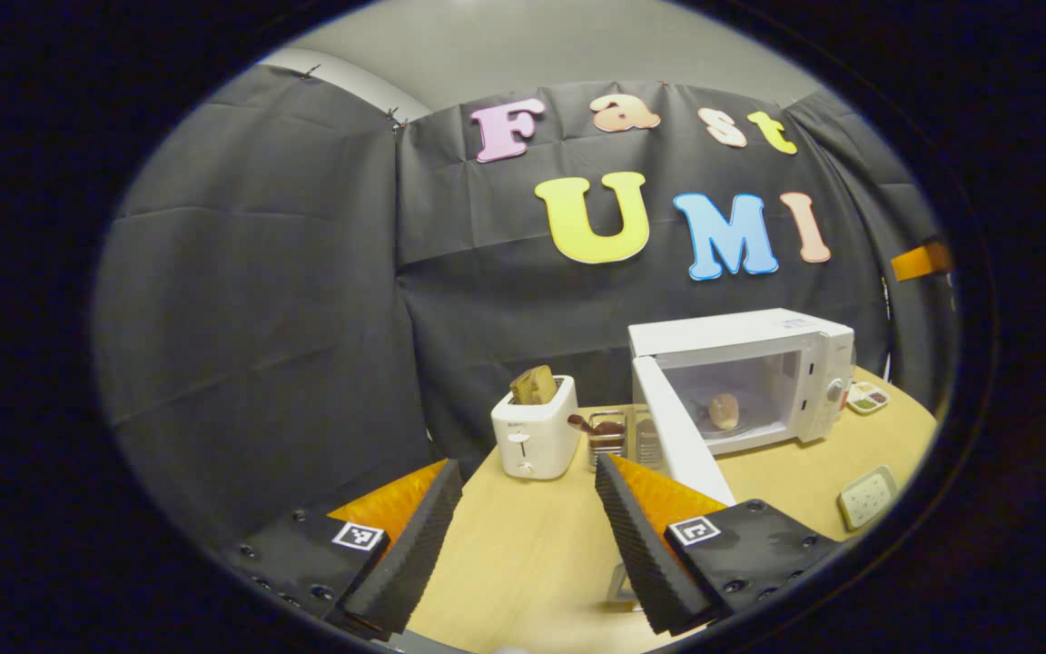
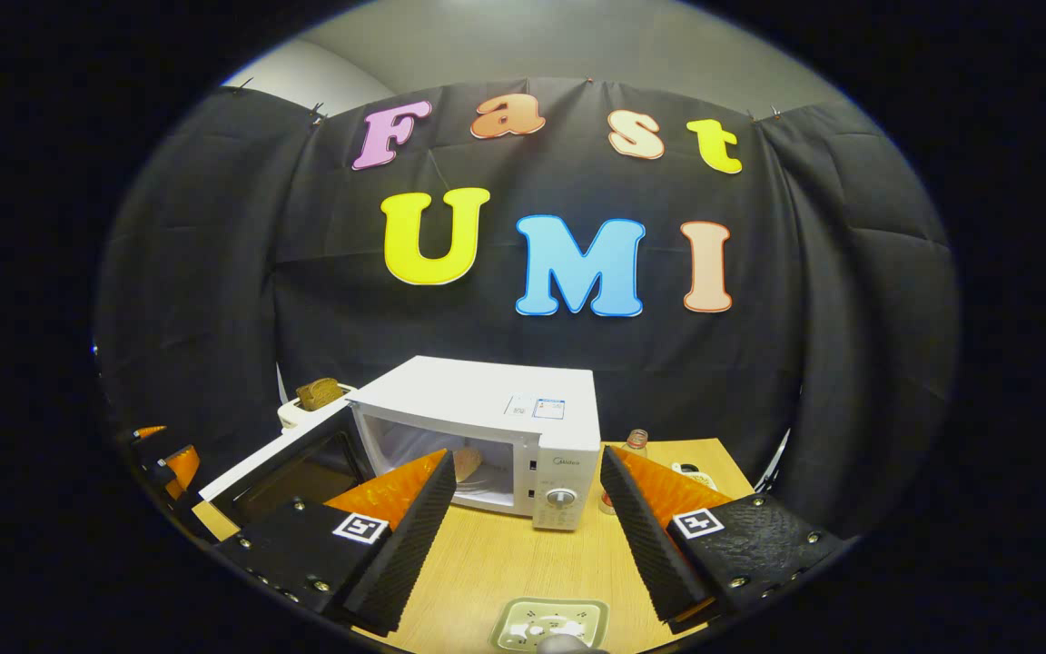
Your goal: Open the microwave oven with the left hand, put the food in, and close the microwave oven.
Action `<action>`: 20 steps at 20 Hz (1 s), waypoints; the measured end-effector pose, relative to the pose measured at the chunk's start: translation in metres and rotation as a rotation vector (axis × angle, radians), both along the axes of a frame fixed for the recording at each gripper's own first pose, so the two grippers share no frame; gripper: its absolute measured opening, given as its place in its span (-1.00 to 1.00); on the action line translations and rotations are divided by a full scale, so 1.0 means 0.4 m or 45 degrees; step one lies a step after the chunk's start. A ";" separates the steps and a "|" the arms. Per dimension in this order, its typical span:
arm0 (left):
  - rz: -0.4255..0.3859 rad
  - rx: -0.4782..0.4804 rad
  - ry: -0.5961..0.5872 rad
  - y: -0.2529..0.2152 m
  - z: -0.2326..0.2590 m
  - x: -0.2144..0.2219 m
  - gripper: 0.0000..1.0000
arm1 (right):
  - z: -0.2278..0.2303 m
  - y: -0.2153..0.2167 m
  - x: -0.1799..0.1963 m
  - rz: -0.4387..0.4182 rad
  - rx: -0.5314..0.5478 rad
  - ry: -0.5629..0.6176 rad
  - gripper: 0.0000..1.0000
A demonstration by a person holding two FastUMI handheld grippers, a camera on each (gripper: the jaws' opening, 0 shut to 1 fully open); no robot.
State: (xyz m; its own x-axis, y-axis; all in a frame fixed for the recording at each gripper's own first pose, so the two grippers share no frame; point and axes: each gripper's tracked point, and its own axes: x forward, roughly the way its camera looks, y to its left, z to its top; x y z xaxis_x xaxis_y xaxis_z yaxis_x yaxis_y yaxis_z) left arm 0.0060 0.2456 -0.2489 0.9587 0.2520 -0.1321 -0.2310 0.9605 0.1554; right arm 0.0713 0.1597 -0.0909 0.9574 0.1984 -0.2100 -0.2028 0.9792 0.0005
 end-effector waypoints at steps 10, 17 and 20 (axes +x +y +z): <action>0.008 0.013 0.216 0.008 -0.230 -0.062 1.00 | -0.031 0.011 -0.031 0.050 -0.009 0.059 0.96; -0.062 0.065 0.244 -0.080 -0.238 -0.073 0.90 | -0.063 -0.023 -0.059 0.035 0.001 0.096 0.96; -0.118 0.063 0.238 -0.164 -0.238 -0.069 0.92 | -0.071 -0.054 -0.075 0.022 0.019 0.110 0.96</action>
